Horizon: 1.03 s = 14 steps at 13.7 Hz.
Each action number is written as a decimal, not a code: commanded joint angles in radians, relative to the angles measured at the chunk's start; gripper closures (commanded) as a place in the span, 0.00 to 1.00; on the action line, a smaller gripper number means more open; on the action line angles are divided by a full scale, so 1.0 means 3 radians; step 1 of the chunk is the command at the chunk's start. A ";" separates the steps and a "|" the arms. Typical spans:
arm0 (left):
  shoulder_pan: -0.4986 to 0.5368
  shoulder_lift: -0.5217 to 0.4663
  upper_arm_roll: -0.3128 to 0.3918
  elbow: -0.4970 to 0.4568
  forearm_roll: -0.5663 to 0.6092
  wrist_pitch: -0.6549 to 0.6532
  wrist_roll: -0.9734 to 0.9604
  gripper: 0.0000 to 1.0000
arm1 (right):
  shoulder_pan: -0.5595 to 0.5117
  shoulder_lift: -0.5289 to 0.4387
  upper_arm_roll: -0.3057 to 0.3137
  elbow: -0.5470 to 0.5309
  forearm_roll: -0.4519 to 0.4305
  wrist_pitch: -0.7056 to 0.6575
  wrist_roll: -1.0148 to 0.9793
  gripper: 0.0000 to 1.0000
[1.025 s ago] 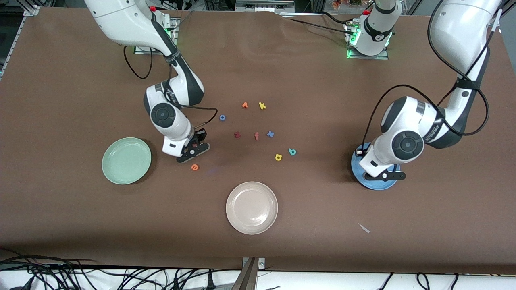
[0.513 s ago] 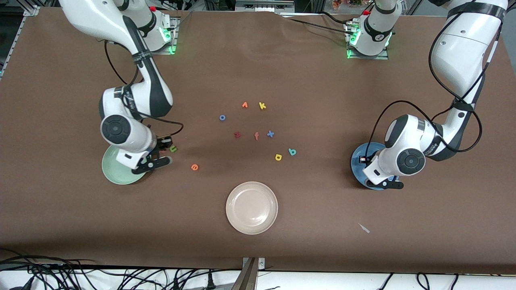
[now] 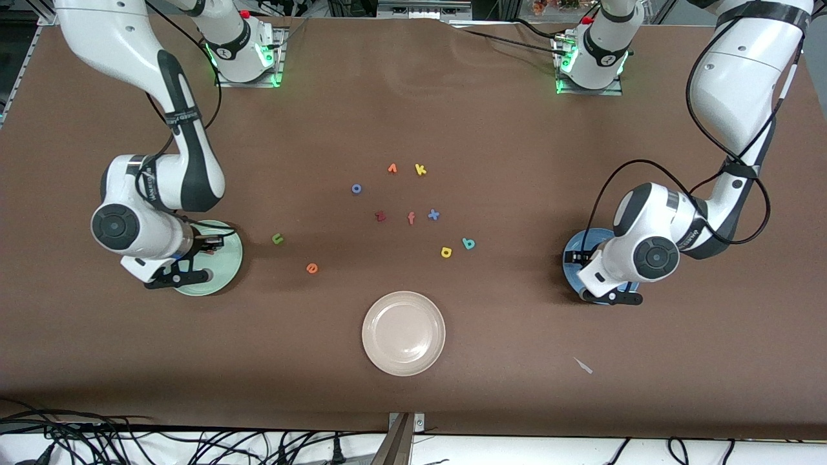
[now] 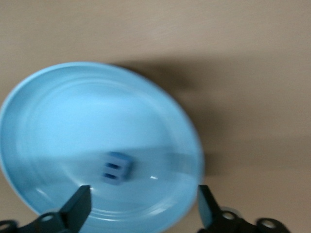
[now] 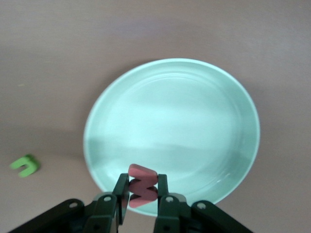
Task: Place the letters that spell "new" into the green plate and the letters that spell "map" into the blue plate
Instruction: 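Drop the blue m on the blue plate, pink m on the green, then grasp the teal p with the left gripper, the green n with the right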
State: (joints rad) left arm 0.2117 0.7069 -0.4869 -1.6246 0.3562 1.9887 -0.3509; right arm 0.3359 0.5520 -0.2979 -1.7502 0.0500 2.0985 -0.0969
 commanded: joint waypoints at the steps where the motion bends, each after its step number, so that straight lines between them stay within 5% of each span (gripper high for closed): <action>1: -0.0224 -0.0081 -0.0197 0.0011 0.0065 -0.0105 -0.0714 0.00 | -0.0097 0.0118 0.0021 0.0143 0.0069 0.0031 0.0031 0.00; 5: -0.0756 -0.0035 -0.0202 0.0036 0.0045 -0.0033 -0.1977 0.00 | -0.0010 0.0057 0.0047 0.0143 0.0074 0.0000 0.0062 0.00; 7: -0.0895 0.0036 -0.0187 0.0016 -0.0082 0.0399 -0.2382 0.00 | 0.0010 0.0027 0.0164 0.0128 0.0109 -0.0005 0.0067 0.00; 11: -0.0900 0.0241 -0.0192 0.0006 -0.0236 0.0861 -0.2557 0.10 | 0.0010 -0.0065 0.0425 0.0010 0.0207 0.0092 0.0139 0.00; 14: -0.0926 0.0384 -0.0187 0.0005 -0.0211 0.1010 -0.2558 0.18 | 0.0015 -0.0249 0.0584 -0.0417 0.0202 0.0586 0.0195 0.00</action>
State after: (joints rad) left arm -0.0610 0.7996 -0.5407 -1.6283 0.3078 2.2669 -1.1055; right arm 0.3443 0.5509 -0.1493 -1.7498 0.0962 2.1726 -0.0433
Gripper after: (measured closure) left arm 0.128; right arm 0.000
